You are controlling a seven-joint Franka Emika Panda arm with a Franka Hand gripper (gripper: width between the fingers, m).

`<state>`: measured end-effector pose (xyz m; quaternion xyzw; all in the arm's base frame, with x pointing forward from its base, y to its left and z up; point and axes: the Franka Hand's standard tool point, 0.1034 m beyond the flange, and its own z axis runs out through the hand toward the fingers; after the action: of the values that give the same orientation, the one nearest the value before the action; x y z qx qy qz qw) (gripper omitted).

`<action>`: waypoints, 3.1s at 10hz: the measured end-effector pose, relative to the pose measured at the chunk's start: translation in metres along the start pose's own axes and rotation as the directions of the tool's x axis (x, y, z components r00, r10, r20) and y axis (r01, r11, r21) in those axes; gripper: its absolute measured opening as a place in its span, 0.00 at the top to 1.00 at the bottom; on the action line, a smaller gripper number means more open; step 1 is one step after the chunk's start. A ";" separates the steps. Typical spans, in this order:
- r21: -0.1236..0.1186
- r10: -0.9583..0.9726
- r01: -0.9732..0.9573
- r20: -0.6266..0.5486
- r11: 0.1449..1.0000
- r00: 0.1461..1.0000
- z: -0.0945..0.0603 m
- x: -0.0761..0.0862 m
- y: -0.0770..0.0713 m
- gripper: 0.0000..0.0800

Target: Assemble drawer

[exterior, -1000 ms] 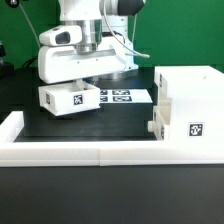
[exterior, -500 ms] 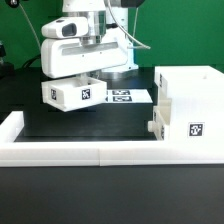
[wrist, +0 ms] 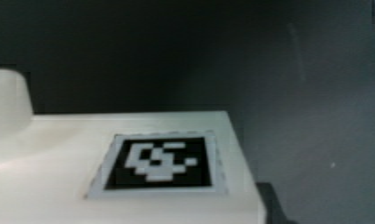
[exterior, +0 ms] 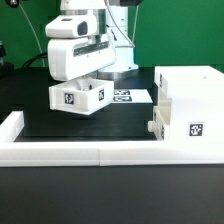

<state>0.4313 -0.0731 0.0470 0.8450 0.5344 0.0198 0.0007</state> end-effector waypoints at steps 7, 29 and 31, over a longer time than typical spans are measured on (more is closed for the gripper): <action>0.023 -0.391 0.390 0.018 0.920 0.920 -0.002 0.003 0.015 0.94; 0.021 -0.370 0.369 0.002 0.929 0.929 -0.010 0.092 0.057 0.94; 0.034 -0.372 0.372 -0.002 0.928 0.928 -0.008 0.098 0.058 0.94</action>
Offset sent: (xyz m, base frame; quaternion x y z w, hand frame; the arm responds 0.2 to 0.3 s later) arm 0.0000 0.0000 0.0000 0.0000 0.0000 -0.1938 0.9810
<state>0.5254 -0.0096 0.0596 0.7286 0.6849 0.0083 -0.0084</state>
